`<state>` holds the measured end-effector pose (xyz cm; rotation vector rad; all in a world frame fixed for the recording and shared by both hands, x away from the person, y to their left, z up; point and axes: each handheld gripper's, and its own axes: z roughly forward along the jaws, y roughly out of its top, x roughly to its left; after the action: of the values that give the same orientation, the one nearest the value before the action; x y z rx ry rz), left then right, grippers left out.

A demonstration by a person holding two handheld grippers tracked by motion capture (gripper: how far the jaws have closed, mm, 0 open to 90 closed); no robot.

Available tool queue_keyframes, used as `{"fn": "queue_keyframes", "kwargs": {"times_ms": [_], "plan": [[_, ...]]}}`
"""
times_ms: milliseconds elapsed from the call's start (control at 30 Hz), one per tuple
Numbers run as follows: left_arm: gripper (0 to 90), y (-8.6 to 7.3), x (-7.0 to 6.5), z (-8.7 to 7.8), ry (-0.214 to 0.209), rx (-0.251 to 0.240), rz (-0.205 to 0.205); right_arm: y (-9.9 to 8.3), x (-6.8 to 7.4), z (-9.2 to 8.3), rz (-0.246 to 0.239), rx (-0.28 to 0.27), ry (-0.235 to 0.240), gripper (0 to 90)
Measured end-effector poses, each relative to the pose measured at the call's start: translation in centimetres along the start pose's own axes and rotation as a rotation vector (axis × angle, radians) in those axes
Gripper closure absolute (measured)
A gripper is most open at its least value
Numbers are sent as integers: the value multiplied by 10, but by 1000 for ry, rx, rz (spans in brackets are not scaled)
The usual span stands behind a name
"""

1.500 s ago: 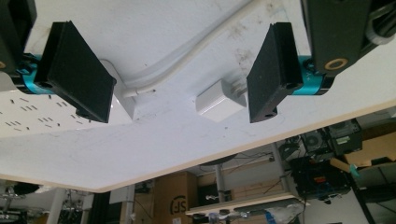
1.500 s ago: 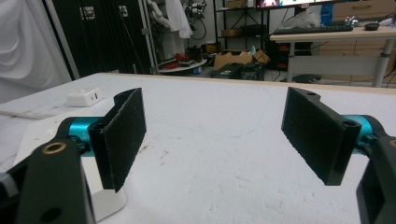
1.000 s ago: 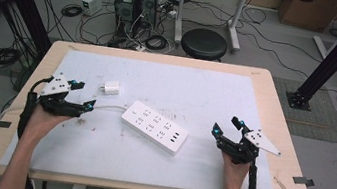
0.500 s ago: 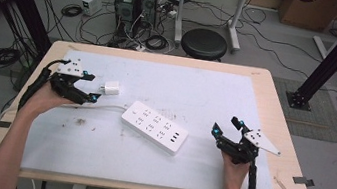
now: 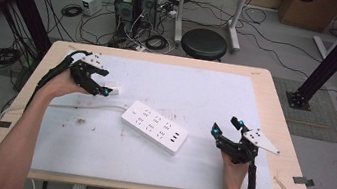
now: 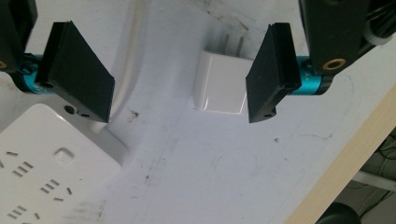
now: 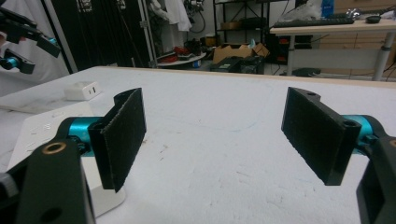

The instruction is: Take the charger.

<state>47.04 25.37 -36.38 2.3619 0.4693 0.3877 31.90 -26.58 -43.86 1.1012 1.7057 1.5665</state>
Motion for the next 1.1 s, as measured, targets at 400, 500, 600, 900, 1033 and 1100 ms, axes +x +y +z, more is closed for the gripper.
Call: {"fn": "queue_keyframes", "kwargs": {"times_ms": [400, 500, 600, 900, 1033, 1100], "plan": [[249, -12, 25, 31, -70, 57, -10, 0, 0, 0, 3, 5, -6, 223], [249, -16, 31, 38, -67, 62, -13, 0, 0, 0, 6, 9, -7, 223], [249, -23, 35, 43, -74, 73, -26, 0, 0, 1, 2, 10, -1, 223], [249, -31, 43, 56, -104, 74, -54, 0, 1, 1, 6, 17, -6, 223], [253, -32, 43, 59, -92, 90, -48, 0, 1, 1, 2, 16, -5, 223], [256, -33, 43, 61, -93, 86, -50, 0, 1, 2, -5, 16, -3, 223]]}}
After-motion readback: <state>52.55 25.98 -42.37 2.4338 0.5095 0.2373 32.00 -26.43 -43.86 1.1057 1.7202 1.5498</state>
